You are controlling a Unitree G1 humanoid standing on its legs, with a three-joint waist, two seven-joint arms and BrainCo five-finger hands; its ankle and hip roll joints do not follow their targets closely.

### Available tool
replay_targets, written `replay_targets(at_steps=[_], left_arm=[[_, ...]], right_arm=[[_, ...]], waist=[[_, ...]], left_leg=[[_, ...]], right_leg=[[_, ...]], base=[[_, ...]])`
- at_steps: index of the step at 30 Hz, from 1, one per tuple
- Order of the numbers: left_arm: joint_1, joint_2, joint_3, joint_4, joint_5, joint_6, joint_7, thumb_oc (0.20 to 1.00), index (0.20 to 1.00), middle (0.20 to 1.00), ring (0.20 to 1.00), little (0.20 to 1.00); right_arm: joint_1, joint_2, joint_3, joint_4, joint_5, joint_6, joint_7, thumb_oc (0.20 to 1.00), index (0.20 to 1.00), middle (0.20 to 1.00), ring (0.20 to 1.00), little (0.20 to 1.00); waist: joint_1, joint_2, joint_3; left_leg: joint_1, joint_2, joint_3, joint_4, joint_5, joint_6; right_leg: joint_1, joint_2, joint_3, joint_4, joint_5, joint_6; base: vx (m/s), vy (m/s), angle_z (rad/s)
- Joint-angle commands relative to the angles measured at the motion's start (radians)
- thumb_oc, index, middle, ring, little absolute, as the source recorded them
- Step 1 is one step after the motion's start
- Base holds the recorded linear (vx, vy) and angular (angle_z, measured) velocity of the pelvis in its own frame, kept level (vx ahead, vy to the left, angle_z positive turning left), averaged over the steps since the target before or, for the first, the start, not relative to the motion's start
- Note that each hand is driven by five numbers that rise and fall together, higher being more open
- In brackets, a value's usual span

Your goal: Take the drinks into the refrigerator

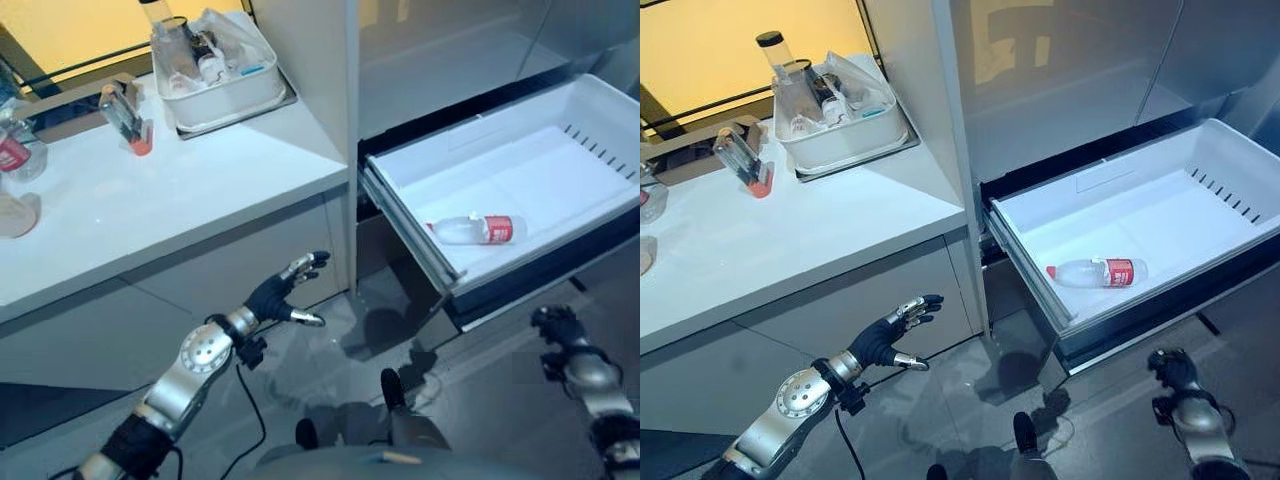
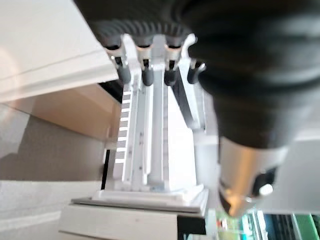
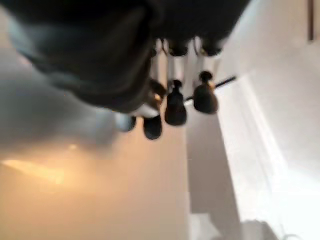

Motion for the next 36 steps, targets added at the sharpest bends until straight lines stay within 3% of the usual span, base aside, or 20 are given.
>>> replay_targets(at_steps=[1,7,10,21,26,31,32,33,34,35,36], left_arm=[[-0.043,0.011,-0.001,-0.055,-0.039,-0.051,0.021,1.000,1.000,1.000,1.000,1.000],[-0.057,0.008,-0.013,-0.073,-0.051,-0.052,0.041,1.000,1.000,1.000,1.000,1.000],[-0.079,0.012,-0.032,-0.094,-0.065,-0.052,0.057,1.000,1.000,1.000,1.000,1.000],[-0.106,0.010,-0.046,-0.093,-0.065,-0.050,0.108,1.000,1.000,1.000,1.000,1.000],[-0.098,-0.001,-0.026,-0.092,-0.060,-0.052,0.128,1.000,1.000,1.000,1.000,1.000],[-0.089,-0.015,-0.007,-0.079,-0.045,-0.050,0.139,1.000,1.000,1.000,1.000,1.000],[-0.081,-0.025,0.005,-0.073,-0.043,-0.050,0.144,1.000,1.000,1.000,1.000,1.000],[-0.081,-0.025,0.005,-0.074,-0.043,-0.050,0.144,1.000,1.000,1.000,1.000,1.000],[-0.073,-0.034,0.014,-0.074,-0.042,-0.052,0.144,1.000,1.000,1.000,1.000,1.000],[-0.064,-0.040,0.021,-0.072,-0.044,-0.053,0.143,1.000,1.000,1.000,1.000,1.000],[-0.063,-0.039,0.020,-0.073,-0.044,-0.053,0.143,1.000,1.000,1.000,1.000,1.000]], right_arm=[[-0.207,0.006,0.090,-0.045,-0.049,-0.061,0.004,0.200,0.200,0.200,0.200,0.200],[-0.410,0.010,0.234,-0.047,-0.090,-0.058,0.006,0.200,0.200,0.200,0.200,0.200],[-0.602,0.016,0.349,-0.046,-0.112,-0.054,0.004,0.200,0.200,0.200,0.200,0.200],[-1.044,0.070,0.518,0.048,-0.182,-0.022,-0.038,0.200,0.200,0.200,0.200,0.200],[-1.120,0.084,0.559,0.072,-0.216,-0.011,-0.048,0.200,0.200,0.200,0.200,0.200],[-1.072,0.081,0.530,0.042,-0.193,-0.012,-0.047,0.200,0.200,0.200,0.200,0.200],[-1.032,0.075,0.510,0.021,-0.183,-0.014,-0.044,0.235,0.235,0.235,0.235,0.235],[-1.030,0.075,0.509,0.019,-0.184,-0.013,-0.044,0.379,0.379,0.379,0.379,0.379],[-0.984,0.075,0.484,0.018,-0.167,-0.018,-0.045,0.790,0.790,0.790,0.790,0.790],[-0.924,0.073,0.458,0.018,-0.155,-0.018,-0.039,1.000,1.000,1.000,1.000,1.000],[-0.922,0.073,0.457,0.017,-0.155,-0.018,-0.039,1.000,1.000,1.000,1.000,1.000]], waist=[[0.042,-0.055,0.001],[0.075,-0.061,0.015],[0.105,-0.067,0.032],[0.160,-0.080,0.080],[0.167,-0.084,0.096],[0.163,-0.085,0.099],[0.160,-0.085,0.099],[0.160,-0.086,0.098],[0.157,-0.084,0.099],[0.156,-0.084,0.097],[0.156,-0.084,0.096]], left_leg=[[-0.075,-0.056,-0.063,0.021,-0.011,0.058],[-0.096,-0.063,-0.080,0.021,-0.002,0.059],[-0.125,-0.068,-0.093,0.023,0.012,0.059],[-0.201,-0.075,-0.119,0.025,0.049,0.057],[-0.223,-0.072,-0.121,0.025,0.059,0.055],[-0.220,-0.069,-0.125,0.024,0.059,0.054],[-0.215,-0.069,-0.124,0.024,0.056,0.054],[-0.215,-0.069,-0.124,0.024,0.056,0.054],[-0.212,-0.069,-0.125,0.024,0.054,0.054],[-0.208,-0.068,-0.125,0.024,0.052,0.053],[-0.207,-0.068,-0.125,0.024,0.052,0.053]], right_leg=[[0.062,-0.021,-0.063,0.023,-0.090,0.047],[0.056,-0.028,-0.082,0.022,-0.083,0.047],[0.033,-0.032,-0.094,0.023,-0.070,0.047],[-0.031,-0.035,-0.115,0.023,-0.041,0.041],[-0.049,-0.033,-0.117,0.021,-0.033,0.039],[-0.047,-0.031,-0.119,0.021,-0.036,0.038],[-0.042,-0.031,-0.119,0.021,-0.038,0.038],[-0.042,-0.031,-0.119,0.020,-0.038,0.038],[-0.039,-0.030,-0.119,0.020,-0.040,0.037],[-0.033,-0.028,-0.118,0.020,-0.043,0.035],[-0.032,-0.028,-0.119,0.019,-0.043,0.035]], base=[[-0.03,-0.002,0.04],[-0.02,0.002,0.04],[-0.07,0.004,0.18],[-0.05,0.003,0.13],[-0.03,0.003,0.10],[0.00,0.005,-0.02],[0.01,0.004,-0.04],[0.00,0.000,0.00],[0.00,0.000,0.00],[0.00,0.000,0.00],[0.00,0.000,0.00]])
